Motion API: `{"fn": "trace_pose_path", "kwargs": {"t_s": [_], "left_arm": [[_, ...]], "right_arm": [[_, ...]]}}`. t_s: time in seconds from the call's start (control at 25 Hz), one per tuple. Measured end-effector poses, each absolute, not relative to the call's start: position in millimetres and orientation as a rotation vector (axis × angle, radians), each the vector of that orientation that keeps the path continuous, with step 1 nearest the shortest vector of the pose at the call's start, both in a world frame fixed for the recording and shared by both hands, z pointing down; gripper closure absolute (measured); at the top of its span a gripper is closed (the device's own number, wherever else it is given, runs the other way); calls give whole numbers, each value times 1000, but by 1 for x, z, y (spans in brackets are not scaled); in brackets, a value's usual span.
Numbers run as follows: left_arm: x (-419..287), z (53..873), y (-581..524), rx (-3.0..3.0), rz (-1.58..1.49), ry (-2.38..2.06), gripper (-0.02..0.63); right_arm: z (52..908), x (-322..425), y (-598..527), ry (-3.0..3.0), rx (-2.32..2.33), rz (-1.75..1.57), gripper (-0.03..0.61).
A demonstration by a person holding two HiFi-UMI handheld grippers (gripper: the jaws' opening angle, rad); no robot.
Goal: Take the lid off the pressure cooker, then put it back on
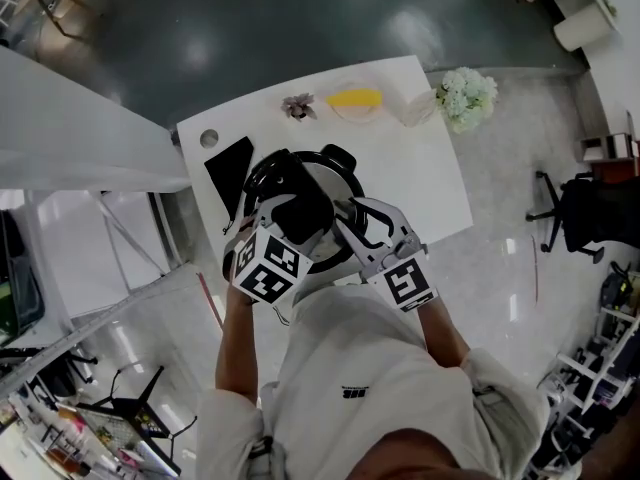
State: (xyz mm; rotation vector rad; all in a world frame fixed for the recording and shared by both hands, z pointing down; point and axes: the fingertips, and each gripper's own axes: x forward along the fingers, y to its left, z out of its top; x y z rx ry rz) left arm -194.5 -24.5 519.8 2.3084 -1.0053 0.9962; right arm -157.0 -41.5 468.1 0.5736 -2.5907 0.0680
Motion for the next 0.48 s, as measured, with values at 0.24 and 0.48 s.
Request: {"fn": "trace_pose_path", "kwargs": {"t_s": [0.24, 0.48], "left_arm": [[-195, 519, -26, 2256, 970, -1081, 327], [-196, 519, -27, 2195, 936, -1163, 327]], "right_arm": [[469, -157, -44, -2600, 522, 59, 448], [475, -156, -48, -2627, 468, 28, 448]]}}
